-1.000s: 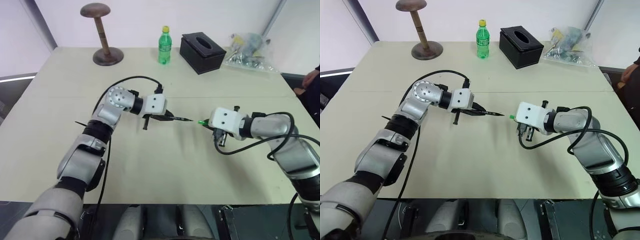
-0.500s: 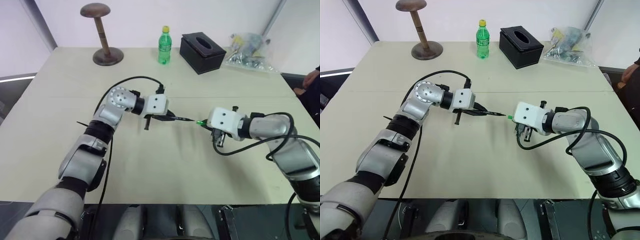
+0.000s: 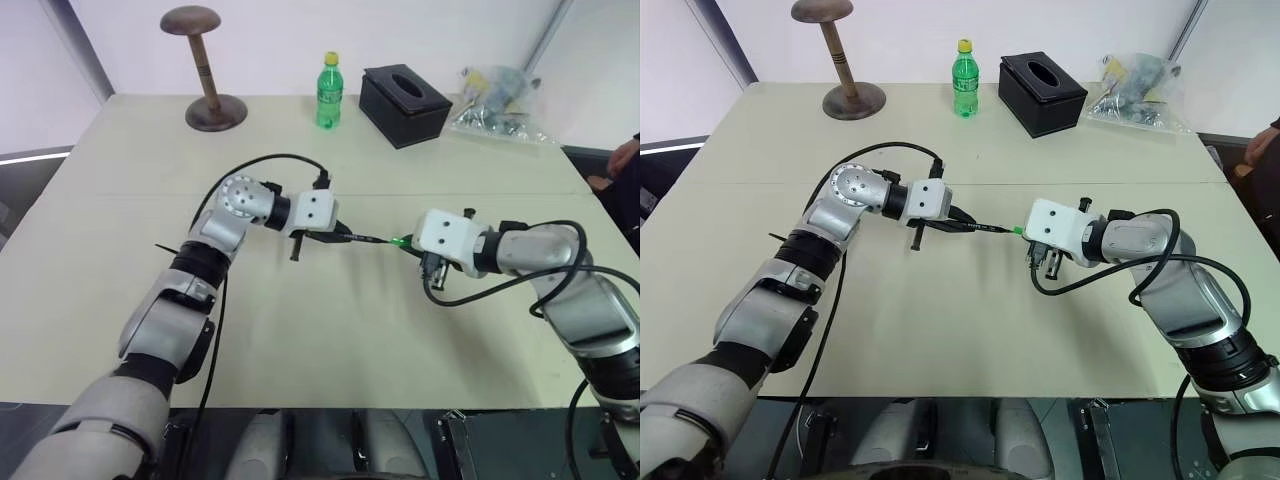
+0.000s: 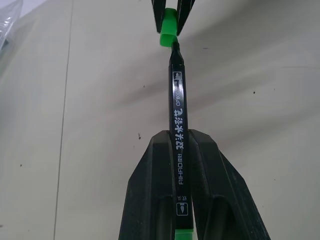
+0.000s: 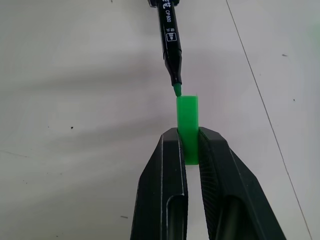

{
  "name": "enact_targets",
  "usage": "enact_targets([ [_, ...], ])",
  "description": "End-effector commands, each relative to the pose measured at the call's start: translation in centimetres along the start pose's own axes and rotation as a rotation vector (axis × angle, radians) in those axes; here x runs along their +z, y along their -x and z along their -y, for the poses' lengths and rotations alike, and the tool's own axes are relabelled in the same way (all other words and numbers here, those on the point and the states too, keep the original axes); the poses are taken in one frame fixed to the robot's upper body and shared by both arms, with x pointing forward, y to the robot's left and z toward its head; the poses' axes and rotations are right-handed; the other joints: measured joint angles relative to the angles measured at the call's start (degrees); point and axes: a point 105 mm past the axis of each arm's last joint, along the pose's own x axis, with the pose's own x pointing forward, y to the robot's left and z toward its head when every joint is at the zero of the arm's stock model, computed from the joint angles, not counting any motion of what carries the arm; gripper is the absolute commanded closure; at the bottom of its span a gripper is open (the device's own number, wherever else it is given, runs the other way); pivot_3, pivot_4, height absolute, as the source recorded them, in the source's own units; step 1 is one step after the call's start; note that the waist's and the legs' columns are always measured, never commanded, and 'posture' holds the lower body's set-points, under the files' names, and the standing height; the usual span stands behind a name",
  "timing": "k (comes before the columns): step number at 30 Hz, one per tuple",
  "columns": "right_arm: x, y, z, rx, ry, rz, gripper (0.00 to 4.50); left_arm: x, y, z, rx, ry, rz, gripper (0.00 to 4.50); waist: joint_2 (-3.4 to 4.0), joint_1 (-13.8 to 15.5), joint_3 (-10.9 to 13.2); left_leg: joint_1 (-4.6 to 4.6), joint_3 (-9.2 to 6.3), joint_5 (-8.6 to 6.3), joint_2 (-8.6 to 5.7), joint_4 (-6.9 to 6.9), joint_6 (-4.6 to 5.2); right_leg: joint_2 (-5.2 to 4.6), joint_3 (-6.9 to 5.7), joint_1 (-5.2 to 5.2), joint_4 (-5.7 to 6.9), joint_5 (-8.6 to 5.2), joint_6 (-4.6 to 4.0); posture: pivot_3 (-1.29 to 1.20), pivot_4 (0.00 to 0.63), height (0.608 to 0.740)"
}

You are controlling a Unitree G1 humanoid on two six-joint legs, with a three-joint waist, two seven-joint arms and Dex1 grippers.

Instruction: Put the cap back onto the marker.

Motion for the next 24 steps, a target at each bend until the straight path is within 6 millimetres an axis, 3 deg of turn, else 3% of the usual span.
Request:
enact_targets([
  [1,1.58,0.44,0.4,-0.022,0.046,0.044,4.39,0.8,0.13,-0.7,0.016,-0.04,0.009,4.5,0.0,0.01,0.0,0.0,0.0,0.0,0.0,0.0,0.0,0.0,0.0,0.0,0.0,0.0,0.0,0.0,0.15,0.74],
  [24,2.11,0.16,-0.24,-0.004,0.052,0.054,4.39,0.99,-0.22,-0.88,0.015,-0.061,0.009,4.5,0.0,0.01,0.0,0.0,0.0,0.0,0.0,0.0,0.0,0.0,0.0,0.0,0.0,0.0,0.0,0.0,0.15,0.74],
])
